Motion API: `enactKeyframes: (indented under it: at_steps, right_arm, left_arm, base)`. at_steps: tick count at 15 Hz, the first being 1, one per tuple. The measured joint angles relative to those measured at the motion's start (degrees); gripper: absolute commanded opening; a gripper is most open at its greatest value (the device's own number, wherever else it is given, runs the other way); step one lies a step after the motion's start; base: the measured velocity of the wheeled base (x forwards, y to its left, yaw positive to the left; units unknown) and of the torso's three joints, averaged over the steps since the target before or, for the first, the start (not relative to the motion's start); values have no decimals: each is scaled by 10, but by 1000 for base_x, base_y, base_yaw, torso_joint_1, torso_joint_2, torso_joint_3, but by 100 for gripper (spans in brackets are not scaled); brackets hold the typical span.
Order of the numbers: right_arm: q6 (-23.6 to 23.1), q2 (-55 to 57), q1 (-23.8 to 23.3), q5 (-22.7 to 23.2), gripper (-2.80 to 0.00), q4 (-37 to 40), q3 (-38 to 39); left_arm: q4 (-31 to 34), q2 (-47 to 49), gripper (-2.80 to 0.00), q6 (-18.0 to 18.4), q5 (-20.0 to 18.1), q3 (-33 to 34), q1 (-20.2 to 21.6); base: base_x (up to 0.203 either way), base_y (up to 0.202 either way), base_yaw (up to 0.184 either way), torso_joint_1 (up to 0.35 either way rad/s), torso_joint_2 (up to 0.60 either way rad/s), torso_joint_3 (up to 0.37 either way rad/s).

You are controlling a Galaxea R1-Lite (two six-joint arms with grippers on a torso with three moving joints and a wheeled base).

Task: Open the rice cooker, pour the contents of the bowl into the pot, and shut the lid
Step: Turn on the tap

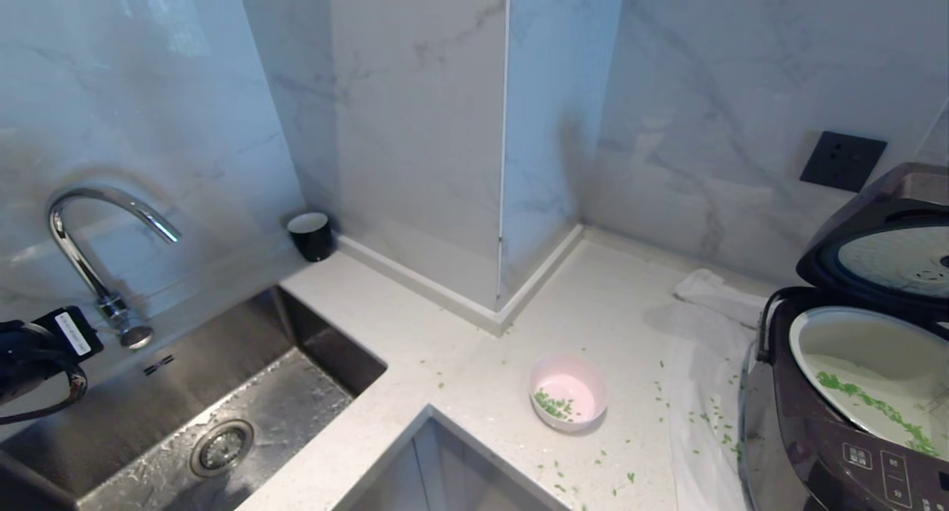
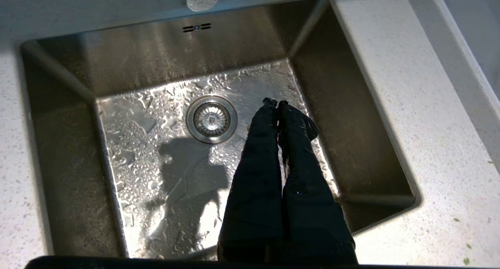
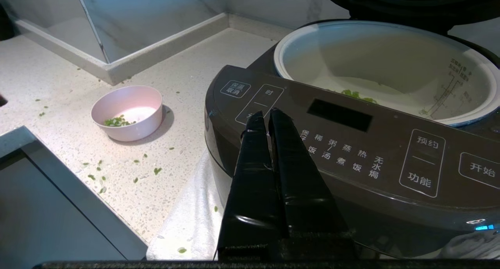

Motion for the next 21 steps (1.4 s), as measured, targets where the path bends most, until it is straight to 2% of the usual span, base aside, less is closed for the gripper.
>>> enactKeyframes:
  at_steps: [4, 8, 11, 13, 18, 19, 20, 21]
  right_arm:
    - [-1, 0, 0, 0, -280, 0, 0]
    - [0, 0, 0, 0, -280, 0, 0]
    - [-1, 0, 0, 0, -280, 0, 0]
    - [0, 0, 0, 0, -280, 0, 0]
    - [-1, 0, 0, 0, -280, 0, 0]
    - [-1, 0, 0, 0, -280, 0, 0]
    - [-1, 0, 0, 0, -280, 0, 0]
    - [-1, 0, 0, 0, -280, 0, 0]
  left_arm:
    - [-1, 51, -280, 0, 3, -28, 13]
    - [-9, 94, -280, -10, 25, -70, 11]
    - [-11, 140, -280, -11, 66, -118, 9]
    - [-11, 172, -280, -13, 83, -146, 21]
    - [-11, 213, -280, -12, 88, -145, 53]
    - [-12, 220, -218, -8, 94, -148, 53]
    - [-13, 226, 0, -5, 97, -157, 52]
    - [-9, 231, 0, -4, 99, -165, 51]
  base:
    - [0, 0, 0, 0, 0, 0]
    - [0, 0, 0, 0, 0, 0]
    - [0, 0, 0, 0, 0, 0]
    - [0, 0, 0, 0, 0, 0]
    - [0, 0, 0, 0, 0, 0]
    - [0, 0, 0, 0, 0, 0]
    - [0, 0, 0, 0, 0, 0]
    - [0, 0, 0, 0, 0, 0]
